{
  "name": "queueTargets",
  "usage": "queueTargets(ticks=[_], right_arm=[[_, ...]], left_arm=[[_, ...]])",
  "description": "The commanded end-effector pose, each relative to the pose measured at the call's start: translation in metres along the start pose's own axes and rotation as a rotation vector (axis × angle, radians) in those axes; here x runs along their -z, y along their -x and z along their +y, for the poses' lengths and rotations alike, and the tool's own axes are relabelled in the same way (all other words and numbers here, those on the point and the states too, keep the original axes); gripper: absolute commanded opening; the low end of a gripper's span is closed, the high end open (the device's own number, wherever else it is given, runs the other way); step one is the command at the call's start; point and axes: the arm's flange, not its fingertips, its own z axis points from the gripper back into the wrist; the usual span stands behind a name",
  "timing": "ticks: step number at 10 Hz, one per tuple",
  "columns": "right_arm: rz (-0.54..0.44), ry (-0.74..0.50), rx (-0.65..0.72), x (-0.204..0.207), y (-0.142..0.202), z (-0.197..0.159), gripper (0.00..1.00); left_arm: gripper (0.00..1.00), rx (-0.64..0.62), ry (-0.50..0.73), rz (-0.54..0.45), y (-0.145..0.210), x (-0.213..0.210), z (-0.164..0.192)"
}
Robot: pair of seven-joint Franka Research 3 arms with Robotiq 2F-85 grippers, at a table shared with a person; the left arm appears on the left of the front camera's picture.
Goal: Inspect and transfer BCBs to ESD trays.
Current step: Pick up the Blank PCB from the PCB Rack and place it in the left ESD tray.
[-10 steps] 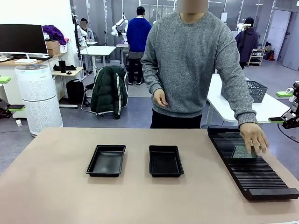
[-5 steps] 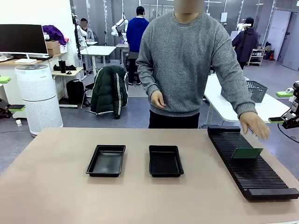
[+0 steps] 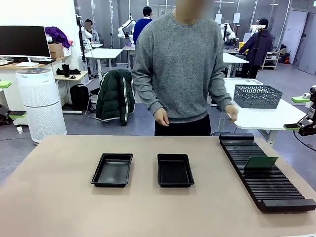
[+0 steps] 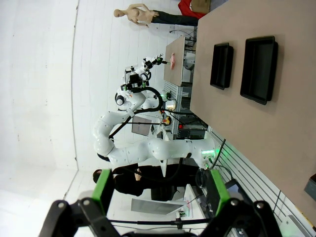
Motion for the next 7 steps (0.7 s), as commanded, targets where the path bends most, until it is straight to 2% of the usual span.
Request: queueTargets(ticks=[1, 4, 6, 7], right_arm=[[0.059, 0.099, -0.091, -0.002, -0.007, 0.015, 1.00], [0.155, 0.379, -0.285, -0.016, -0.022, 0.037, 1.00], [0.275, 0.614, -0.492, -0.021, -0.033, 0.055, 1.00], [0.351, 0.721, -0.647, -0.022, -0.038, 0.063, 1.00]], left_arm=[[1.00, -0.010, -0.001, -0.007, 0.001, 0.001, -0.001], [1.00, -0.010, -0.001, -0.007, 0.001, 0.001, -0.001], [1.00, -0.010, -0.001, -0.007, 0.001, 0.001, -0.001], [1.00, -0.010, -0.001, -0.007, 0.001, 0.001, -0.001]])
